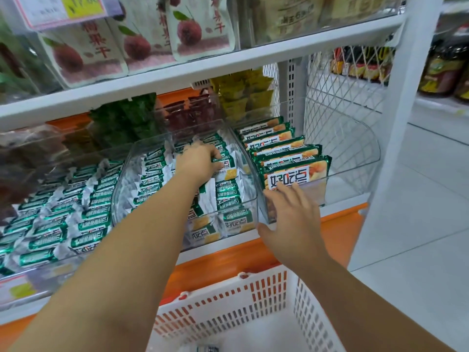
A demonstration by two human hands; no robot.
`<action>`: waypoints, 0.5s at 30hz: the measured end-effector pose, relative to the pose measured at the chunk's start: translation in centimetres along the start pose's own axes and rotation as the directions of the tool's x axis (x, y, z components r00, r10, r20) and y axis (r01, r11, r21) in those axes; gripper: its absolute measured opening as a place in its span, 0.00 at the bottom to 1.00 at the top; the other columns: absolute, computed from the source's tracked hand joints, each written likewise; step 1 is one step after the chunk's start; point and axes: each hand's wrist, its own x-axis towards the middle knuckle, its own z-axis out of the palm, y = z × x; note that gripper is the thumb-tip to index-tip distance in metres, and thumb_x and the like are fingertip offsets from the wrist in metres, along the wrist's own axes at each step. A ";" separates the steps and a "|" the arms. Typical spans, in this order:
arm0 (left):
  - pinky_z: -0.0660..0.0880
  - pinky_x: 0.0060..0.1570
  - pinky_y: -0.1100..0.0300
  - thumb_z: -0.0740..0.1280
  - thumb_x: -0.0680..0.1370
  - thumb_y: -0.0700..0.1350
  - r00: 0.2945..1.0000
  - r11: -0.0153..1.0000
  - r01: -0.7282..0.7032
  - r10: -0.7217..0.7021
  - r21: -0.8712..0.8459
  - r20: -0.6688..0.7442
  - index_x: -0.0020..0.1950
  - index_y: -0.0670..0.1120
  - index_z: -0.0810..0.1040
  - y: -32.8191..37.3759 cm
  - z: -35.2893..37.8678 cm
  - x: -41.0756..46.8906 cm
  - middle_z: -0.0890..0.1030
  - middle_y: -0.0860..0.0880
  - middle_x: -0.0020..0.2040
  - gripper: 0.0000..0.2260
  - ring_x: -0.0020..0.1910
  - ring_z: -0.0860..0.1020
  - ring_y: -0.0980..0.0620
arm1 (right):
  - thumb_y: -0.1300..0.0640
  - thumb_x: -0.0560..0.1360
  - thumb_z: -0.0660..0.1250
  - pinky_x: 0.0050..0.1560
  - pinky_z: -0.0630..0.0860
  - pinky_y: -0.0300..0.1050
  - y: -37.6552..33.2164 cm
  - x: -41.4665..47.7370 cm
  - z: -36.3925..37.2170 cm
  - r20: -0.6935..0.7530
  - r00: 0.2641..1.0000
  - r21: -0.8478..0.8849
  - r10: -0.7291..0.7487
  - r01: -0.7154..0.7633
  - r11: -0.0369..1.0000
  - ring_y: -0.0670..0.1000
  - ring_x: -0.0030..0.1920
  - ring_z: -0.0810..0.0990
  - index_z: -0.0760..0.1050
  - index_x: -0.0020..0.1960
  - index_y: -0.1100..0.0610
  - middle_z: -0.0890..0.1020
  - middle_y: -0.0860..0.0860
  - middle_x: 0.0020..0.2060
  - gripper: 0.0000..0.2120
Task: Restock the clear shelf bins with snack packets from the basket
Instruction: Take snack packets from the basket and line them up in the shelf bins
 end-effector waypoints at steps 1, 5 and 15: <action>0.66 0.59 0.49 0.67 0.77 0.54 1.000 1.000 -0.001 0.001 0.016 -0.002 0.55 0.53 0.78 0.1 -0.5 -0.4 0.72 0.45 0.64 0.09 0.63 0.69 0.42 | 0.45 0.76 0.63 0.74 0.47 0.58 -0.1 -0.1 0.1 -0.009 1.000 -0.001 0.000 0.000 1.000 0.49 0.76 0.45 0.57 0.74 0.46 0.55 0.46 0.76 0.30; 0.70 0.59 0.50 0.64 0.79 0.51 0.977 0.986 -0.094 0.064 -0.138 -0.202 0.54 0.52 0.79 -0.2 -2.4 -4.6 0.74 0.47 0.62 0.08 0.61 0.72 0.46 | 0.53 0.73 0.68 0.72 0.53 0.62 -1.1 -1.0 0.8 -0.189 0.977 0.072 -0.098 0.113 0.991 0.50 0.73 0.55 0.71 0.67 0.50 0.66 0.50 0.72 0.23; 0.69 0.39 0.69 0.61 0.79 0.43 0.835 0.657 -0.075 -0.369 -0.750 -0.407 0.45 0.58 0.74 -4.8 7.6 -25.3 0.78 0.59 0.41 0.09 0.40 0.76 0.61 | 0.55 0.75 0.64 0.49 0.74 0.42 -3.5 -7.3 9.6 0.135 0.980 -0.013 -0.150 0.153 0.988 0.51 0.50 0.80 0.79 0.55 0.51 0.83 0.49 0.51 0.10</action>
